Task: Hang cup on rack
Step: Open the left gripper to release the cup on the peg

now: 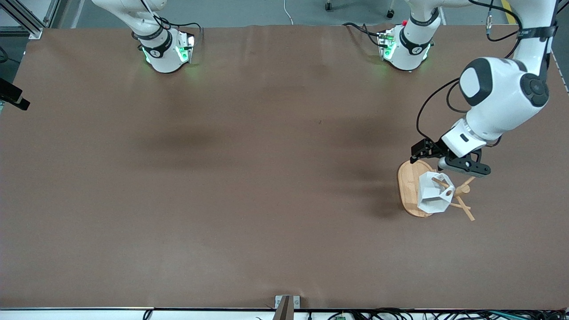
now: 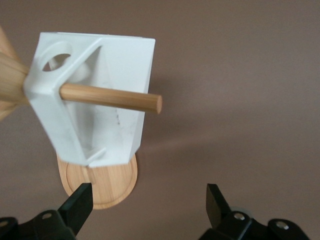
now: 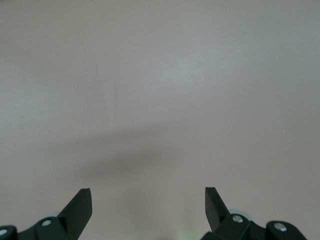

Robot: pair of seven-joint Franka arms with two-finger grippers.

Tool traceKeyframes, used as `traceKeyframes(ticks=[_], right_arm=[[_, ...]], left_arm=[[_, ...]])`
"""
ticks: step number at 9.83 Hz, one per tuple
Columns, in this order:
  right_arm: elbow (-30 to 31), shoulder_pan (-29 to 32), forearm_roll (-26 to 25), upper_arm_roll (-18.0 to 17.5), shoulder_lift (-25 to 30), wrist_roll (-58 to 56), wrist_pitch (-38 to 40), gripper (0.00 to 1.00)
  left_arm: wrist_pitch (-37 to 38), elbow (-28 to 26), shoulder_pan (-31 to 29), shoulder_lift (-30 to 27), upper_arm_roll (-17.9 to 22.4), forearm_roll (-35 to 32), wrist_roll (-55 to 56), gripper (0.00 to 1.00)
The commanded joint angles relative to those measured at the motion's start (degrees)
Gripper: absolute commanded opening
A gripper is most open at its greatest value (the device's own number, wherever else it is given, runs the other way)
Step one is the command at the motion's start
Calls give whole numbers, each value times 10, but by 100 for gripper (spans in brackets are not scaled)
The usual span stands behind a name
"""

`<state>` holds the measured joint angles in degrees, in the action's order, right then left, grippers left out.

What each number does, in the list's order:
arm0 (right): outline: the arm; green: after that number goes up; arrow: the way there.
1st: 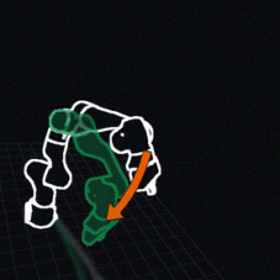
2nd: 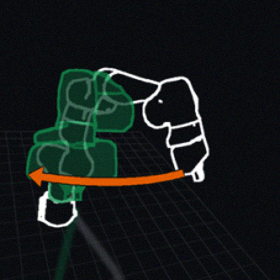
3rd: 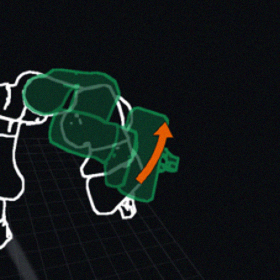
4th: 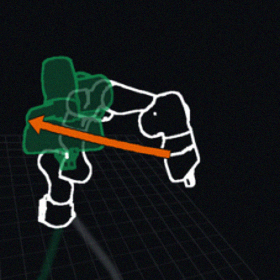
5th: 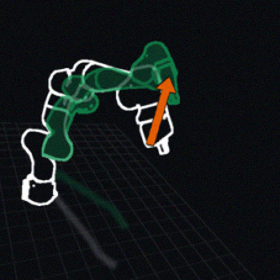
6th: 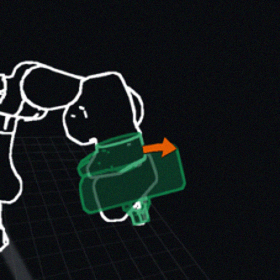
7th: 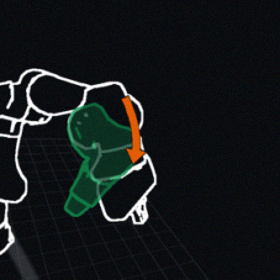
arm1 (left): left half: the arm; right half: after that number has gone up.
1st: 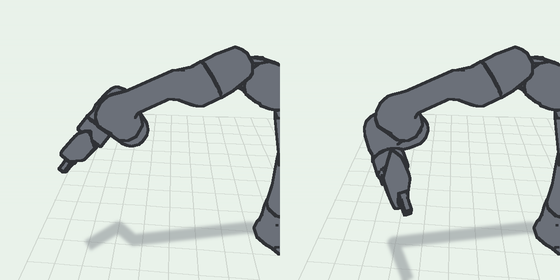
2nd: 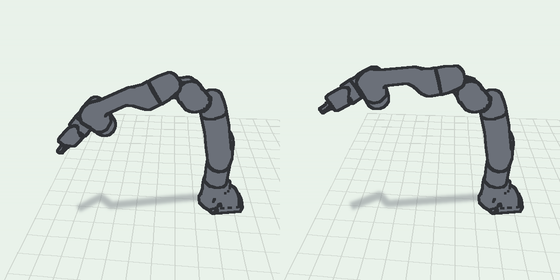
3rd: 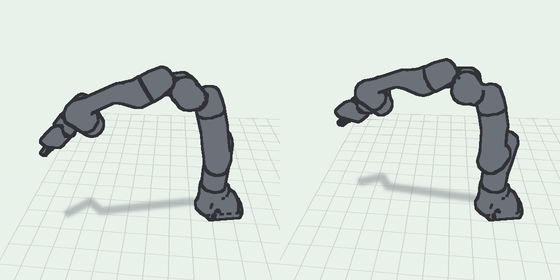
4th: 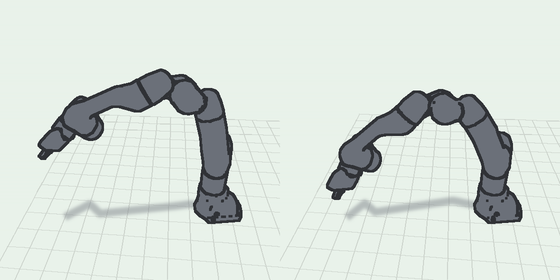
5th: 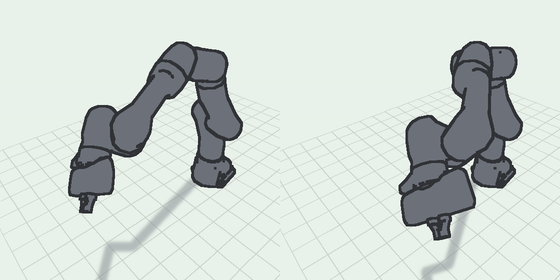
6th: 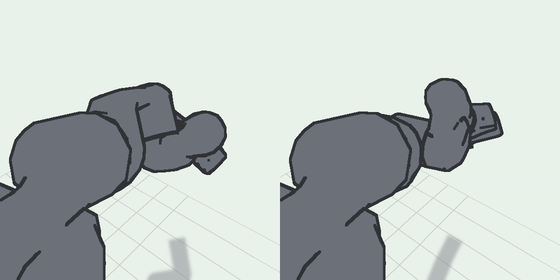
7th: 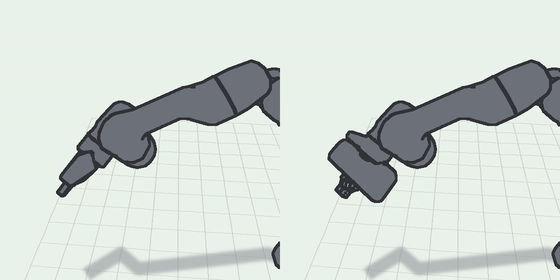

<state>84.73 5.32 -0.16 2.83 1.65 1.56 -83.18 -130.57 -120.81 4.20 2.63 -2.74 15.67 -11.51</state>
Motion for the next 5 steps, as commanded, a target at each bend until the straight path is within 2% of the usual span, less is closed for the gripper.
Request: traceKeyframes(ticks=[1,2,3,4,5], right_arm=[[-3,10,-2,-8,0,-7,5,100],[-3,10,-2,-8,0,-6,5,100],[-3,9,-2,-7,0,-2,3,100],[-3,8,-2,-7,0,-2,3,100],[-3,6,-2,-7,0,-2,4,100]], left_arm=[[86,28,-17,-24,-3,1,59,100],[146,65,-25,-29,-3,0,76,100],[198,110,-30,-29,-4,-42,96,100],[244,155,-31,-29,-19,-121,124,100],[281,185,-56,-29,-37,-142,121,100]])
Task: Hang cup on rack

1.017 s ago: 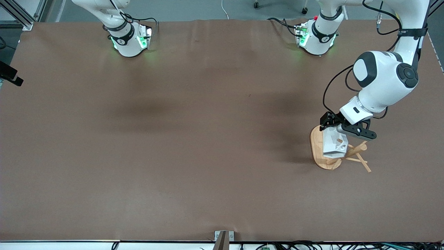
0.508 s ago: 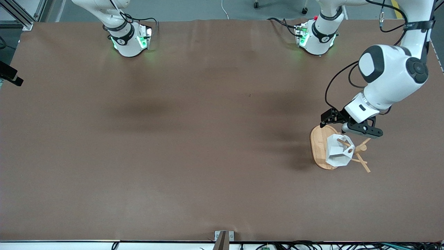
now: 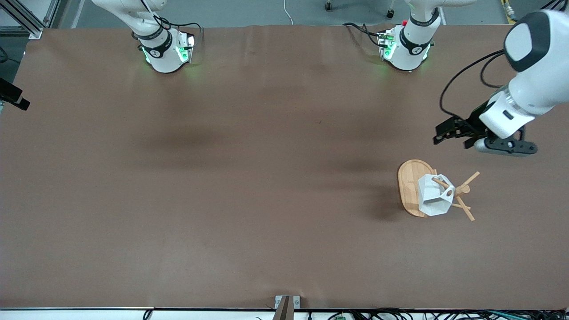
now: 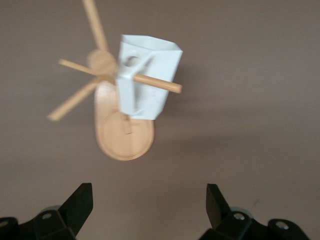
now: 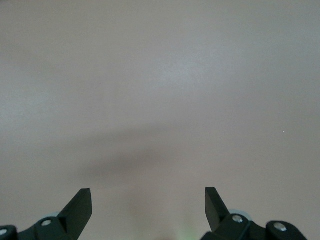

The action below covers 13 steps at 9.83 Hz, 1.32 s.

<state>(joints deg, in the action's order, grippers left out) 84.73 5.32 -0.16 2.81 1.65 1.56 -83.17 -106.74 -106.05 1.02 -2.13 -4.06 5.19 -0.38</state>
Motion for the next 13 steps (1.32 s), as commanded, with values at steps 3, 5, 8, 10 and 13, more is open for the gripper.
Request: traceKeyframes(ticks=[3,5,8,10,13], right_arm=[[-3,6,-2,-3,0,-2,5,100],[-3,6,-2,-3,0,-2,5,100],[-3,6,-1,-3,0,-2,5,100],[-3,6,-1,-3,0,-2,5,100],[-3,6,-1,-3,0,-2,5,100]], left_arm=[[116,114,-70,18,-46,-40,-51,100],[204,173,-68,18,-47,-34,-57,100],[226,154,-38,-19,-41,-45,11,100],[223,126,-36,-45,-48,-46,56,100],[224,133,-36,-40,-50,-63,42,100]])
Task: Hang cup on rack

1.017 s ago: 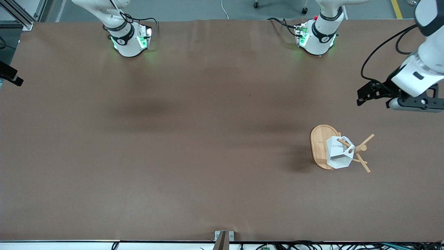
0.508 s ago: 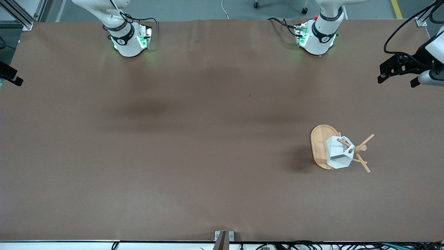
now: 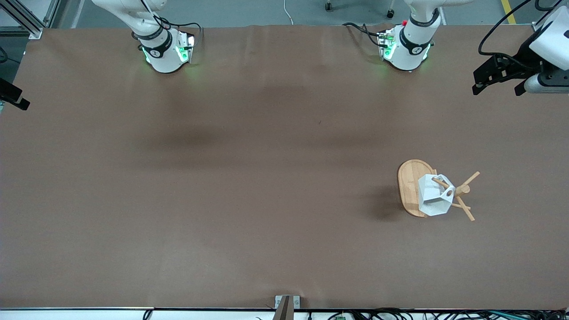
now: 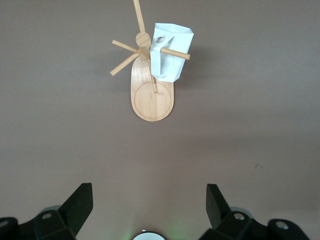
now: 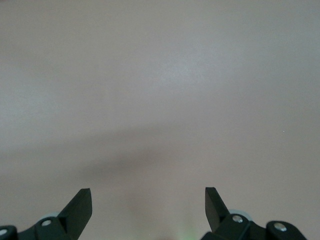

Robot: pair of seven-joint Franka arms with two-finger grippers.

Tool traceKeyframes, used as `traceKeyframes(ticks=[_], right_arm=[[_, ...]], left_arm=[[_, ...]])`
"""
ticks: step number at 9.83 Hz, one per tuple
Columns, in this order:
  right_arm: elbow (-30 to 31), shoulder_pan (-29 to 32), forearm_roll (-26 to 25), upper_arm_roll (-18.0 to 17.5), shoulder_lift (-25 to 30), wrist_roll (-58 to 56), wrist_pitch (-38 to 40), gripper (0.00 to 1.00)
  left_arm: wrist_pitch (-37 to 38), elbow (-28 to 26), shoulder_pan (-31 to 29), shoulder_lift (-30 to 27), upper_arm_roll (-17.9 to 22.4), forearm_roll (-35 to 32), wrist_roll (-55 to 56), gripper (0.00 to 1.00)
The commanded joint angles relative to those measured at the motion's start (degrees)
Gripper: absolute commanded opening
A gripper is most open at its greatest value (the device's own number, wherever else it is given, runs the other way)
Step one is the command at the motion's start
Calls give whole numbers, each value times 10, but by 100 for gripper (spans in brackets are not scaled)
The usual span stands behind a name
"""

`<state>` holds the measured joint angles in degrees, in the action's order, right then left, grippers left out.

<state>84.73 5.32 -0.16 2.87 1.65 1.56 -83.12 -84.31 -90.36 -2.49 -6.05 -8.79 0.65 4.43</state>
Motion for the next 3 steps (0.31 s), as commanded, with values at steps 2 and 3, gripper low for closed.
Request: traceKeyframes(ticks=[2,3], right_arm=[[-3,6,-1,-4,0,-2,5,100],[-3,6,-1,-4,0,-2,5,100]], left_arm=[[-1,-4,0,11,-3,-19,-25,100],[-1,0,1,13,-3,-19,-27,100]])
